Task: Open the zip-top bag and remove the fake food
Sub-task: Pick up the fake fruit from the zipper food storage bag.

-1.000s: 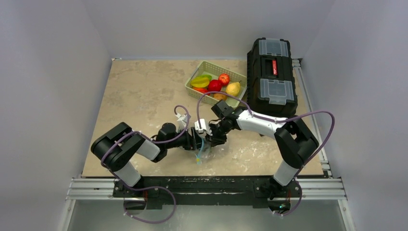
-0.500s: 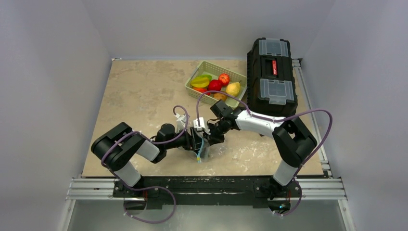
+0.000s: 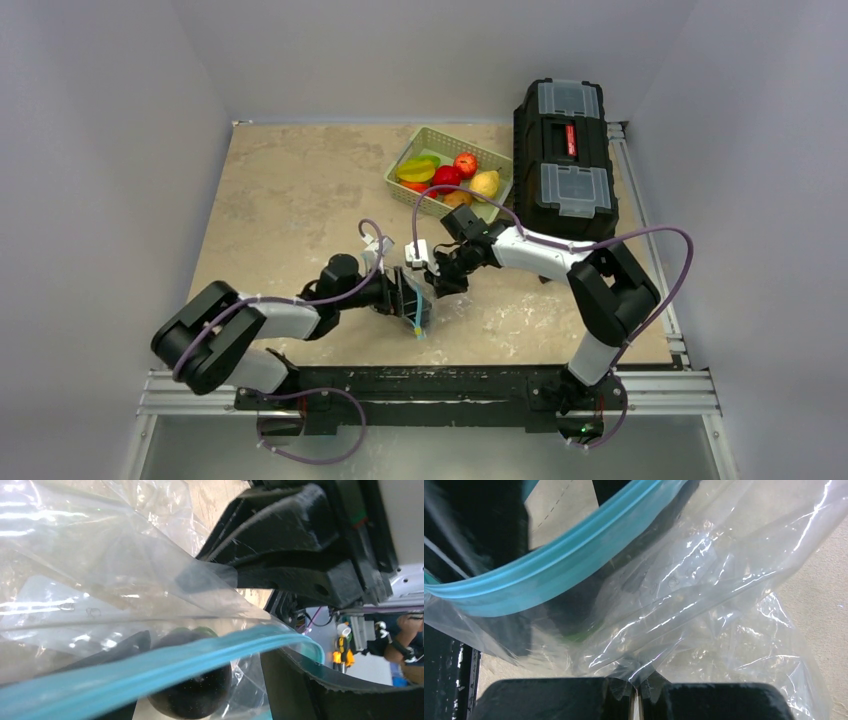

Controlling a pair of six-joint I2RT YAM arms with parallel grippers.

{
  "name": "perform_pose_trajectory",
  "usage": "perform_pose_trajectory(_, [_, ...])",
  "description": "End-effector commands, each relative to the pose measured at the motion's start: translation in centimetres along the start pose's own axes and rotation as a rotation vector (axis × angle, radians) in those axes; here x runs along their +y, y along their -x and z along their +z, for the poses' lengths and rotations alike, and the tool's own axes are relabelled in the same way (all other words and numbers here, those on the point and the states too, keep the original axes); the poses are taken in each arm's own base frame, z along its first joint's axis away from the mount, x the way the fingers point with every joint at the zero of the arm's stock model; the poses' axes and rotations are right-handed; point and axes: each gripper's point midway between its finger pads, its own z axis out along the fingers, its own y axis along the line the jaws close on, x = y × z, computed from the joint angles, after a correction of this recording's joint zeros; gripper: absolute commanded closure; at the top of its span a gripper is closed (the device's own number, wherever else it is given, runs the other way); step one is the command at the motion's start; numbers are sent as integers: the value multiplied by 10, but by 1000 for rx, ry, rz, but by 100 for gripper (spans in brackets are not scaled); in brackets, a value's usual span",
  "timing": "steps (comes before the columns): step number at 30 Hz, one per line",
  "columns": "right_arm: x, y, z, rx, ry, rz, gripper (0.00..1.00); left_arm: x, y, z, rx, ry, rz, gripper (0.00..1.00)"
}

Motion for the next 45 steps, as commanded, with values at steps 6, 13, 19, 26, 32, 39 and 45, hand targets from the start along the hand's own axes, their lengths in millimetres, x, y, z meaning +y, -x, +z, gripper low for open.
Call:
perform_pose_trajectory(6, [-6,12,-8,-22,-32,-56,100,10,-12,-17,141,141,105,21])
perform_pose_trajectory(13, [-4,12,-8,-21,-23,-56,100,20,-26,-2,204,183,84,21])
perform_pose_trajectory(19, [-4,12,-8,-20,-22,-58,100,24,-28,-5,211,236,100,27])
perform_pose_trajectory(26, [-4,13,-10,-17,-31,-66,100,24,-23,-8,187,253,116,85])
perform_pose_trajectory(32, [-10,14,-18,-4,-77,-102,100,4,-6,-29,100,239,165,100])
perform_pose_trajectory(39, [-17,7,-26,27,-135,-128,100,-15,4,-56,7,220,201,100])
perform_pose_trajectory(45, [-19,-3,-35,48,-136,-144,100,-12,5,-78,-26,279,216,100])
